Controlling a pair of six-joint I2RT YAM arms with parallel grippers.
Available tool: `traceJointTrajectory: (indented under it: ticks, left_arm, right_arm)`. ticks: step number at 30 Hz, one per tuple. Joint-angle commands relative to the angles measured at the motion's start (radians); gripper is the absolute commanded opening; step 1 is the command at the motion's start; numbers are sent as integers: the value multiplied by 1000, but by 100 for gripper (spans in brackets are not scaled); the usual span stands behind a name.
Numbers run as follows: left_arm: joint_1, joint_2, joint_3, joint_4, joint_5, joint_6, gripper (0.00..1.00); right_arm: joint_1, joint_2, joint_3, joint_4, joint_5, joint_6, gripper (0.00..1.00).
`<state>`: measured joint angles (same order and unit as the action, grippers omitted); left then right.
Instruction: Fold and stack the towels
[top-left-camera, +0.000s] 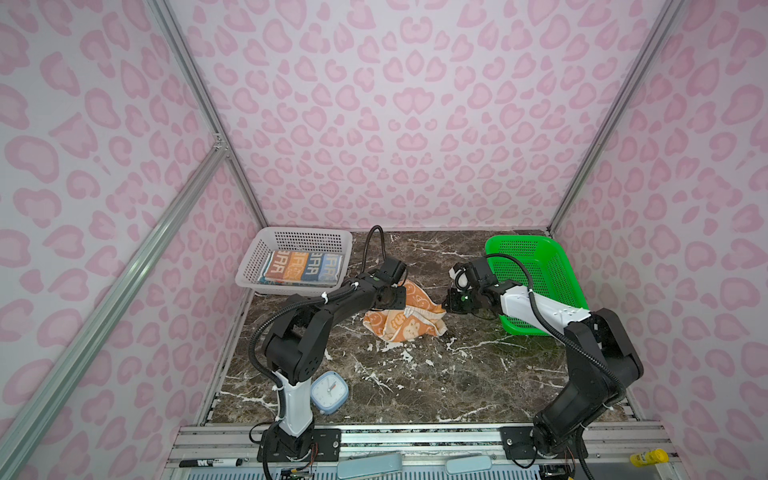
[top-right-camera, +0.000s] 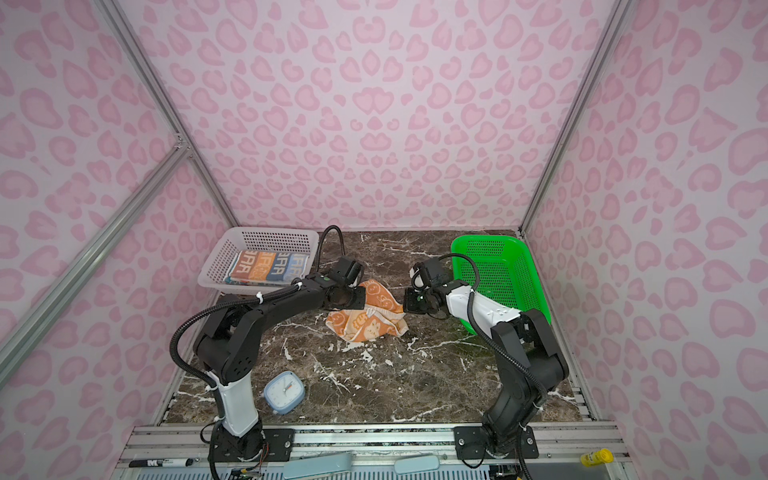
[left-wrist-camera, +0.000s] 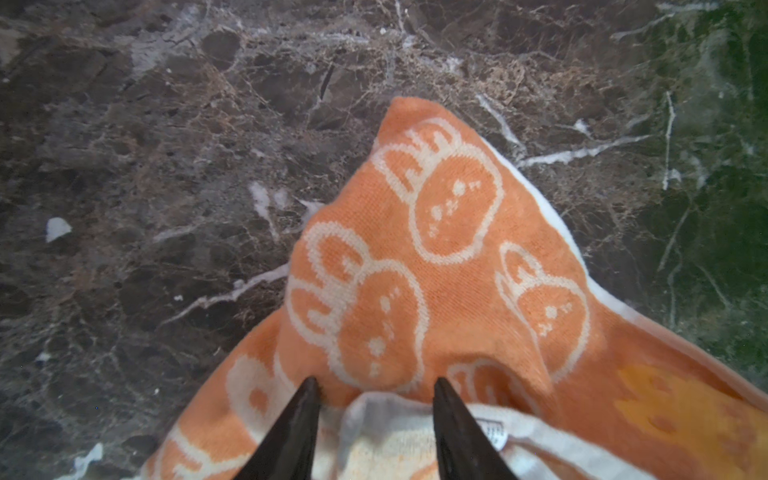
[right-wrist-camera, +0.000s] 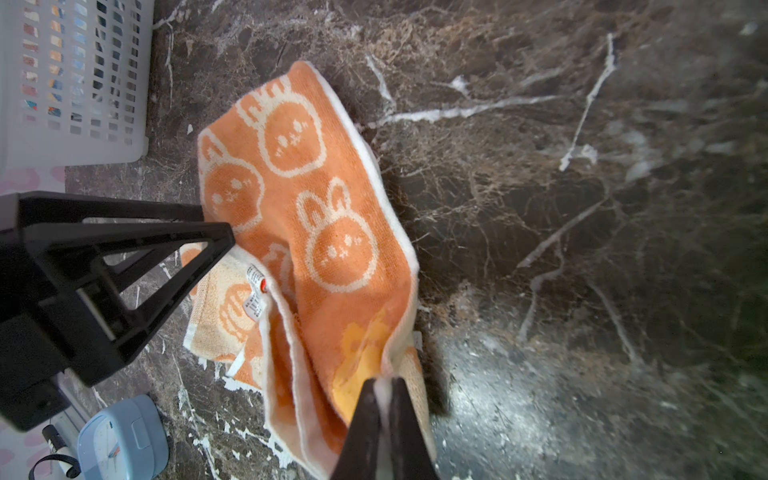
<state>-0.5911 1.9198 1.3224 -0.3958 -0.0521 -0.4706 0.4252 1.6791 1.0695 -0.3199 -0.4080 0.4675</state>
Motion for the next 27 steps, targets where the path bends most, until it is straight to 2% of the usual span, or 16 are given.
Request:
traceJointTrajectory:
  ticks: [1,8,21,27]
  left_arm:
    - [1,23,18,-17,8,15,44]
    - [1,32,15,3,29,7,31]
    - [-1,71,59,-109,21,42,33]
    - [-1,123,97,-120,52,45,30]
  right_arm:
    - [0,4,-5,3,11,-8,7]
    - [-1,7,-2,3,12,-8,7]
    - [-5,1,-16,16,3,-1,6]
    - [-7,-2,-13,11,5,-4,6]
